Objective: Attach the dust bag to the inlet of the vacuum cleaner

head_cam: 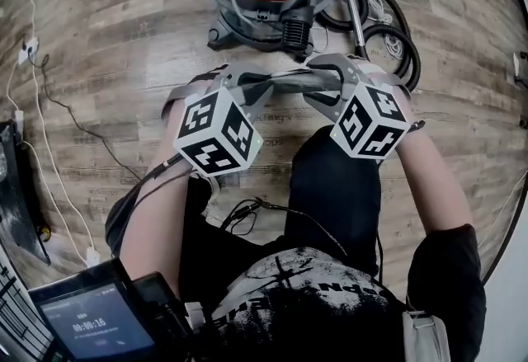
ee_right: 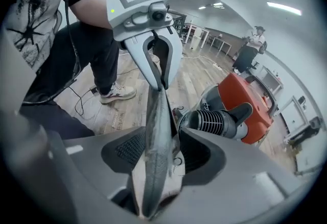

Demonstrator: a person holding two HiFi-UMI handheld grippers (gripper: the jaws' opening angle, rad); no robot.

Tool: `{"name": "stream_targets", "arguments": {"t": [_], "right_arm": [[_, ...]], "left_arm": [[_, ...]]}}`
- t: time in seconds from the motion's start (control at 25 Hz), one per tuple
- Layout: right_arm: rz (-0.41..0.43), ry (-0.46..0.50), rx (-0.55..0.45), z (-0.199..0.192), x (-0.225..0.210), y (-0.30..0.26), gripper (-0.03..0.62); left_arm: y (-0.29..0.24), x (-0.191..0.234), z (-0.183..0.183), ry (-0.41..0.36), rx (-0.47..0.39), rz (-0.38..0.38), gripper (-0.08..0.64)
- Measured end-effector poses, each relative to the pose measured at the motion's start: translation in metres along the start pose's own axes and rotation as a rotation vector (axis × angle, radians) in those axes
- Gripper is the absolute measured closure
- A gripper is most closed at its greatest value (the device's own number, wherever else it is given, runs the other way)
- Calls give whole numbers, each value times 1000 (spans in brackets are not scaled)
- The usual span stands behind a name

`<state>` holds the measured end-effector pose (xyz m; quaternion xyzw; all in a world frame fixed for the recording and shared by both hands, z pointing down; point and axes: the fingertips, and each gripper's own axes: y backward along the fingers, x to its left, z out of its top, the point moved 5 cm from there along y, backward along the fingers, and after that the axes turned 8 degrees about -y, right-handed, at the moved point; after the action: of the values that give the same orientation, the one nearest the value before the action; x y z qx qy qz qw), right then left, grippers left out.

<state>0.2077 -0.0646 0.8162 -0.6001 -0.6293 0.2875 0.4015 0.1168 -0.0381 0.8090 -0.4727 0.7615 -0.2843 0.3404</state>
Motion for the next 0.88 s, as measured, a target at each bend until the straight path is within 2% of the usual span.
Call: {"name": "stream_targets", "arguments": {"t": [0.16,0.28,0.48,0.6,0.76,0.88], "right_arm": [[-44,36,19,1,-5,2,485],[-71,48,37,1,-7,3,543],[-127,24,18,8,-14,9,555],[-161,3,16,8,-18,12,537],[-191,-14,23,3,-19,16,532],[-203,-12,24,2,-17,20,554]], "left_arm": [[-1,2,3,-20,0,2,531],[-2,5,4,-19,-4,6,528],[1,21,6,-25,-3,46,523],[3,27,10,-39,1,54,523],[-2,26,15,-64,3,38,525],[-4,24,17,-75,6,13,523]]}}
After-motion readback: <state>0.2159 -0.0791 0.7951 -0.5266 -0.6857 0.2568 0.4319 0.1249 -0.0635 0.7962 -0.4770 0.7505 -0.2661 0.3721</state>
